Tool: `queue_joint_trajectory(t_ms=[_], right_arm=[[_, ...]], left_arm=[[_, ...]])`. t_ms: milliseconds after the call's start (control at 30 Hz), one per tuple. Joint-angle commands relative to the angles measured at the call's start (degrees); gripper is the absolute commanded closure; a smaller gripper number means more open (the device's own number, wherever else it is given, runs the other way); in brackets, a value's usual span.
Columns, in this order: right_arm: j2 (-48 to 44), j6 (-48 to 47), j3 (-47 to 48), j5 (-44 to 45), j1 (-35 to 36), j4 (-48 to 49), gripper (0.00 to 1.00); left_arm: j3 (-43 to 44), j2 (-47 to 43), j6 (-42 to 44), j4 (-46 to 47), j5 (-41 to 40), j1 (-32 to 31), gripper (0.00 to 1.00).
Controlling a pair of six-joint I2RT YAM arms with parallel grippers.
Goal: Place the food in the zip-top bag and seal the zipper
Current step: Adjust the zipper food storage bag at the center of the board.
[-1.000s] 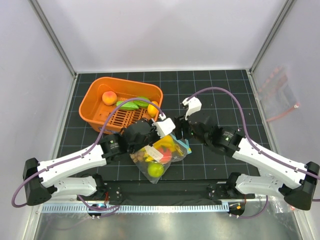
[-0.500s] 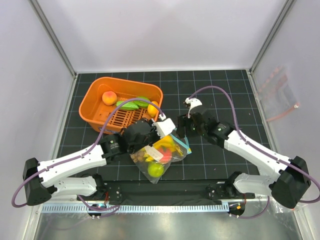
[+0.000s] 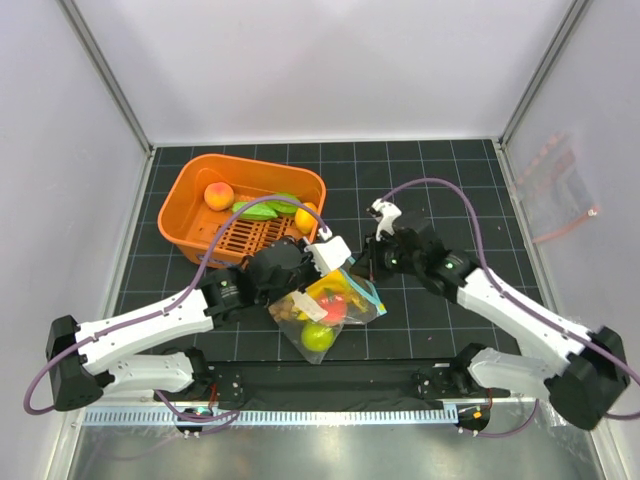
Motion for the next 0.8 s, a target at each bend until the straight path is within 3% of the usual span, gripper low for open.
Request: queue_joint_trajectory(t_ms=[0, 167, 500, 767], right_arm=[[-10.06, -1.99, 0.11, -2.76, 2.05, 4.47, 0.99], [-15.71, -3.48, -1.03, -4.26, 4.52, 4.57, 0.99], [-8.15, -6.65, 3.01, 3.91, 13.22, 0.26, 0.96], [-9.9, -6.48, 2.49, 6.02, 13.66, 0.96, 0.94]], left_arm=[[2.96, 1.52, -2.0, 2.49, -0.17, 0.05, 1.0], [5.0, 2.5, -4.9, -0.07, -0.17, 0.05, 1.0], [4.74, 2.85, -5.43, 0.9, 1.41, 0.05, 1.0], [5.17, 4.7, -5.43, 0.9, 0.8, 0.14, 1.0]])
